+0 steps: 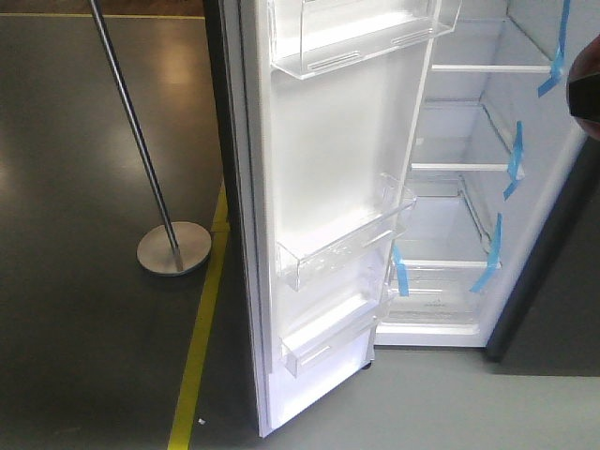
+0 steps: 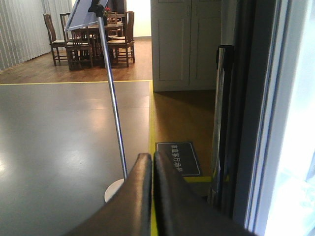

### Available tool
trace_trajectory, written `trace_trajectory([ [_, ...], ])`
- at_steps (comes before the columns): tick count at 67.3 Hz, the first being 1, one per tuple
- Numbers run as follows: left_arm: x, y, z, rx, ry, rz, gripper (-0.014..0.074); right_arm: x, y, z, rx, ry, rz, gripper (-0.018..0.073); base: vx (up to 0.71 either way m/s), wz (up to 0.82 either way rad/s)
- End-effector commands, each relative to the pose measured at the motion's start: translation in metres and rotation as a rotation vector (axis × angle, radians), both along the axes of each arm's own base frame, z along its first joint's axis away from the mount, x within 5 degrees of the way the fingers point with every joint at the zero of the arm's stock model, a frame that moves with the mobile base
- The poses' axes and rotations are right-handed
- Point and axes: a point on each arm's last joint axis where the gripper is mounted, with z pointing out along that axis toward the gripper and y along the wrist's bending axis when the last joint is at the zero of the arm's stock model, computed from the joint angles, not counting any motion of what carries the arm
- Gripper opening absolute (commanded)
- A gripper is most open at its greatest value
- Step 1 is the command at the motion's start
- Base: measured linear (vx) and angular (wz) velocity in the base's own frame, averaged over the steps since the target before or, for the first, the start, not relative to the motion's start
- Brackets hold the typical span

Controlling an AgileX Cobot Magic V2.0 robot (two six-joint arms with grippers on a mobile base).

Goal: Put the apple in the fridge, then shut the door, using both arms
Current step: 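Drive closer to the refrigerator door bins holding the apple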

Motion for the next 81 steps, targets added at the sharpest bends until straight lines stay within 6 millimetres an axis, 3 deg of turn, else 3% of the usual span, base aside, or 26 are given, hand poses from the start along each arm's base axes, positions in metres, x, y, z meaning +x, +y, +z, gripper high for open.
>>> trace_trajectory([
  [1,-0.0019,-0.002,0.0132,-0.005,-0.1,-0.024,-0.0006,-0.0025,-0.0011,0.0144,0.02,-0.108,-0.009,0.015,0.09,0.02],
  [81,-0.0019,-0.002,0.0132,-0.005,-0.1,-0.024,-0.0006,-0.0025,-0.0011,0.0144,0.02,-0.108,-0.009,0.015,0.08,0.0],
])
